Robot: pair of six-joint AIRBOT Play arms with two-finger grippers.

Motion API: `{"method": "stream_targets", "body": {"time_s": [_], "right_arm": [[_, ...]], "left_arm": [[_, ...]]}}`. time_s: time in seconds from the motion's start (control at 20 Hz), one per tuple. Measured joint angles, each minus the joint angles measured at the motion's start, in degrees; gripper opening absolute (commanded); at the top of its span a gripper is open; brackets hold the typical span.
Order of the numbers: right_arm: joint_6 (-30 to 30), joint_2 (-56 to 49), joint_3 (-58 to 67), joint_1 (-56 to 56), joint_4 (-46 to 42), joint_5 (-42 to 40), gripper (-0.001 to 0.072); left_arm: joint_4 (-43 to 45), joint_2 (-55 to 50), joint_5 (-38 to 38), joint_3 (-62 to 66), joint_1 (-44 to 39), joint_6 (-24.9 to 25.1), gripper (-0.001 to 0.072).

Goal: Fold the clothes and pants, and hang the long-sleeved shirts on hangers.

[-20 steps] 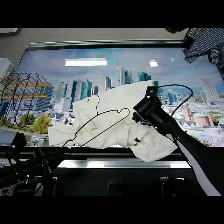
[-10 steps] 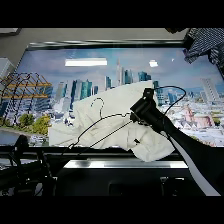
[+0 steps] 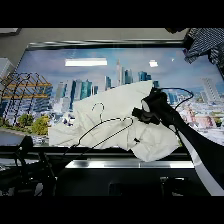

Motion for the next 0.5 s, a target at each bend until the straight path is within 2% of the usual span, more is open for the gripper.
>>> {"method": "stream_targets", "body": {"time_s": [0.3, 0.5], "right_arm": [[-3.98, 2.69, 0.00, -0.63, 4.48, -1.33, 0.0037], [-5.99, 3.96, 0.00, -0.70, 6.86, -1.57, 0.0037]], "left_arm": [[0.07, -0.02, 1.22, -1.11, -0.48, -0.22, 0.0014], [0.50, -0.13, 2.60, -1.42, -5.14, -0.22, 0.0014]]}}
